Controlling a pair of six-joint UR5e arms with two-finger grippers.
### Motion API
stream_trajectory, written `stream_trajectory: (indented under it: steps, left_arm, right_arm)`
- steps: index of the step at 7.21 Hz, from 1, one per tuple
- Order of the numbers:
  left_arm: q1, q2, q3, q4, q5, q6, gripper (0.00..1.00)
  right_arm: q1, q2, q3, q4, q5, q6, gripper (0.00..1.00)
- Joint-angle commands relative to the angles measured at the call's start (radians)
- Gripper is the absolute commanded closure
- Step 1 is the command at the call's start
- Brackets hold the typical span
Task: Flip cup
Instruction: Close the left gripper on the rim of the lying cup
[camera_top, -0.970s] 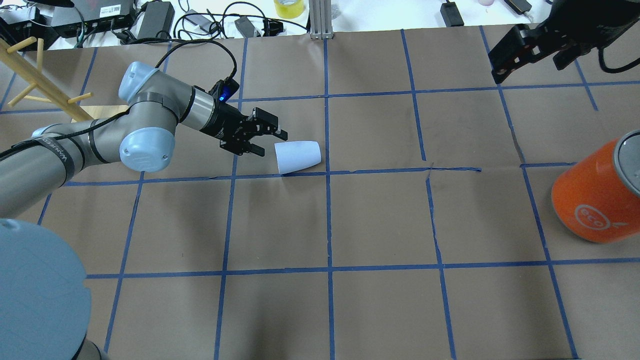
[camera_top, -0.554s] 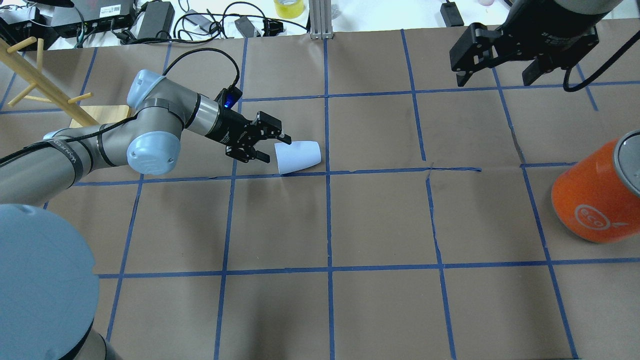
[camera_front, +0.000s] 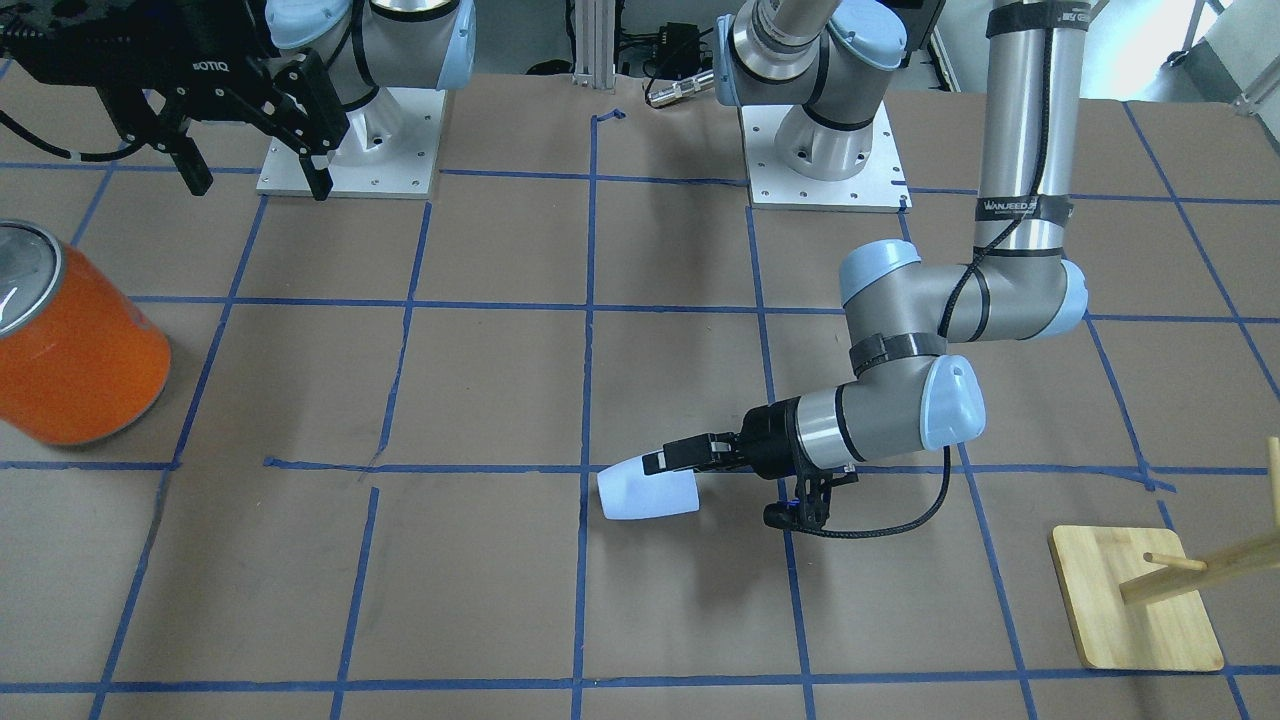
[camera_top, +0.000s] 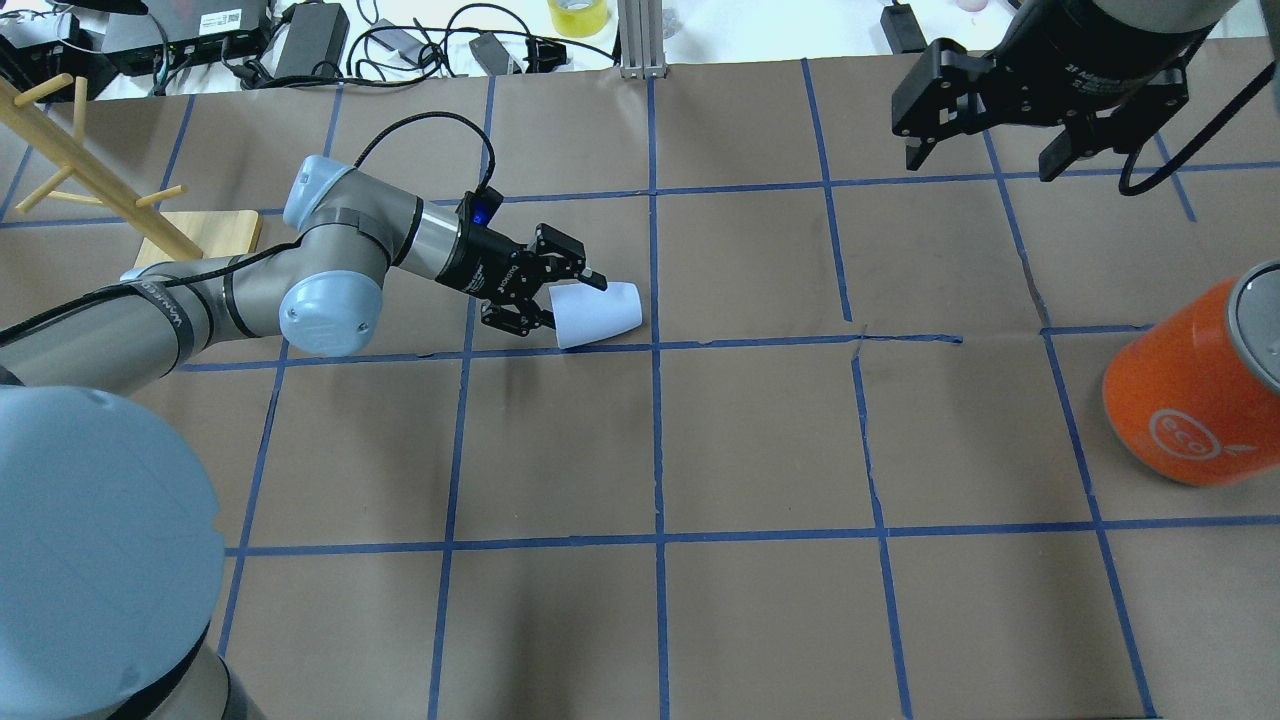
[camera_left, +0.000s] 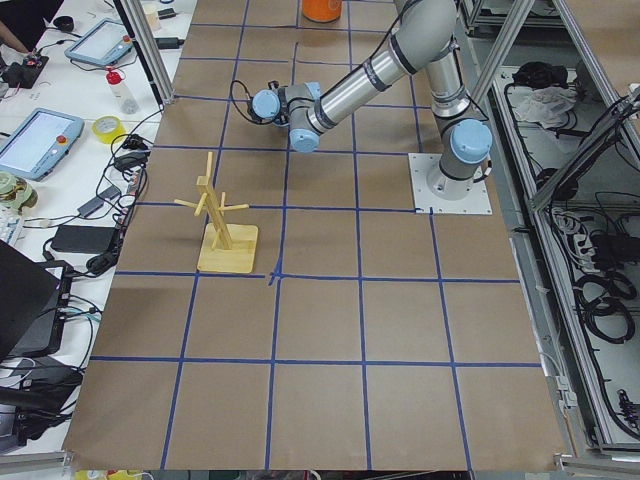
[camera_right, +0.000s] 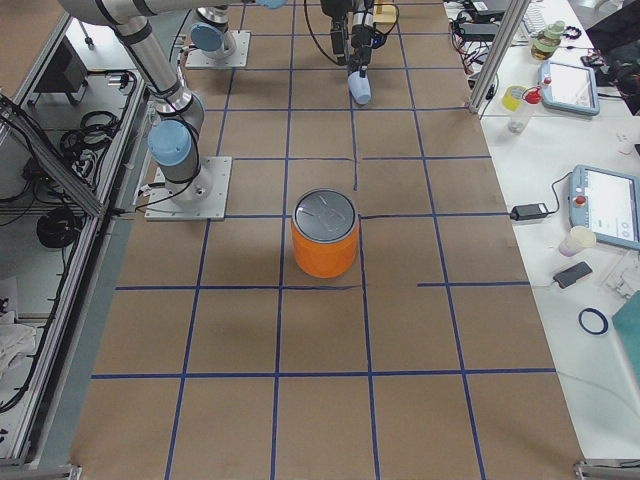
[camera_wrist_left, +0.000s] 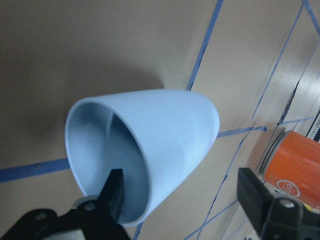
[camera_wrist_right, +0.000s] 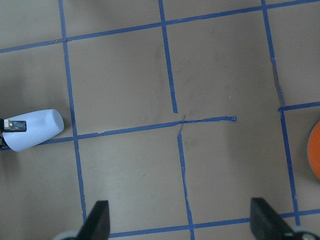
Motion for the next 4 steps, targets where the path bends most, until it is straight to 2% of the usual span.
stream_trajectory:
  steps: [1, 2, 3, 4]
  left_arm:
    - [-0.003, -0.015, 0.009, 0.09, 0.013, -0.071, 0.28]
    - [-0.003, -0.021, 0.02, 0.128, 0.016, -0.075, 0.47]
    - [-0.004, -0.024, 0.023, 0.143, 0.016, -0.075, 0.92]
    - [-0.004, -0.021, 0.025, 0.15, 0.013, -0.076, 1.0]
  right_arm:
    - [0.0, 0.0, -0.002, -0.001, -0.001, 0.006, 0.0]
    - [0.0, 0.001, -0.003, 0.0, 0.002, 0.006, 0.0]
    - [-0.001, 0.001, -0.003, 0.0, 0.003, 0.003, 0.0]
    - [-0.003, 0.003, 0.0, 0.0, 0.007, 0.002, 0.0]
